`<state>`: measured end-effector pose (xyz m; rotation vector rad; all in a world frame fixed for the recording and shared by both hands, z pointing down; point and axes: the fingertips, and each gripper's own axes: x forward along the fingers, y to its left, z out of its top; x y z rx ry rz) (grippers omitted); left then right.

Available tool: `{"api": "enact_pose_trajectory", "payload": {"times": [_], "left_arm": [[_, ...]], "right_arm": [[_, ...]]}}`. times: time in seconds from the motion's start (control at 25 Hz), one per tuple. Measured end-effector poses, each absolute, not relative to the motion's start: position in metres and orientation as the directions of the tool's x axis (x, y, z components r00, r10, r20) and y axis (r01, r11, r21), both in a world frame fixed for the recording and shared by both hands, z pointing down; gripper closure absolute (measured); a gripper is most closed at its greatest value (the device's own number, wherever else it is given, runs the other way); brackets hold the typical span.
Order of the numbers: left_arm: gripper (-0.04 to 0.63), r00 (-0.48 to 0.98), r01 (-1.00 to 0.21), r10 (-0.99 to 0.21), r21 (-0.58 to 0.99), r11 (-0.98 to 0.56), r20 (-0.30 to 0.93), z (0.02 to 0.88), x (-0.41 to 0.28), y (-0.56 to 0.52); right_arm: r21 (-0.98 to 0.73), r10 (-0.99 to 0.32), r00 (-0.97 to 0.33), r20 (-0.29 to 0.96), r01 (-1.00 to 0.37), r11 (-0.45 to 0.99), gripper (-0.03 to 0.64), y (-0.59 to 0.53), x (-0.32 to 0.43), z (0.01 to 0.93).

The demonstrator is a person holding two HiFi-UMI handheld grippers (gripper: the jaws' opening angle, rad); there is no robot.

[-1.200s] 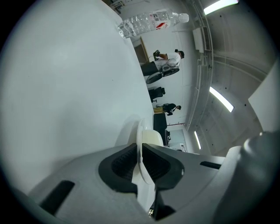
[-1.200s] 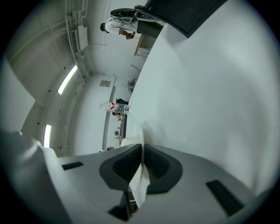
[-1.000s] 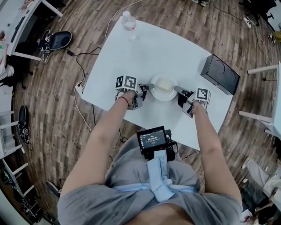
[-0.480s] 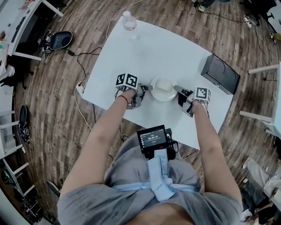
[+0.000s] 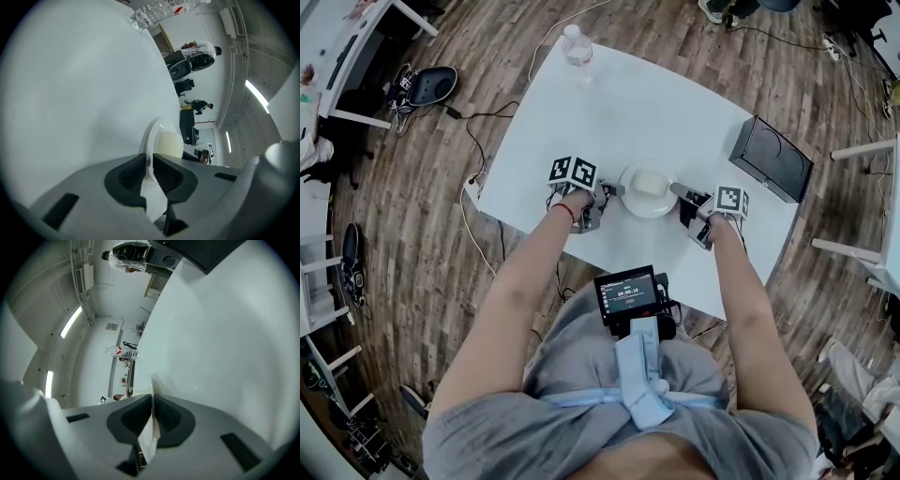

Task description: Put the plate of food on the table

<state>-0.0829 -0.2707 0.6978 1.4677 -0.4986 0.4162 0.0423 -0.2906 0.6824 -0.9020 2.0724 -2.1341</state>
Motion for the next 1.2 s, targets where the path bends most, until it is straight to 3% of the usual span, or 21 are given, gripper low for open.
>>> {"api": "enact_pose_trajectory", "payload": {"times": [0.44,1.2], "left_arm": [[0.563,0.844,-0.533,-0.025,0.844,0.064,0.535,0.6936,-0.0879,-0.2725],[0.563,0.836,-0.549,0.01,0.835,0.033,0.549,0.6973,-0.081,-0.2677]], "right_arm": [[-0.916,-0.389,-0.834,0.392,-0.393,-0.082,0.578,-0.2916,0.0407,0.6799],[-0.763,-0.264,-0.745,0.612,-0.644,0.051,0.556,-0.283,0.0451,0.6887]]}}
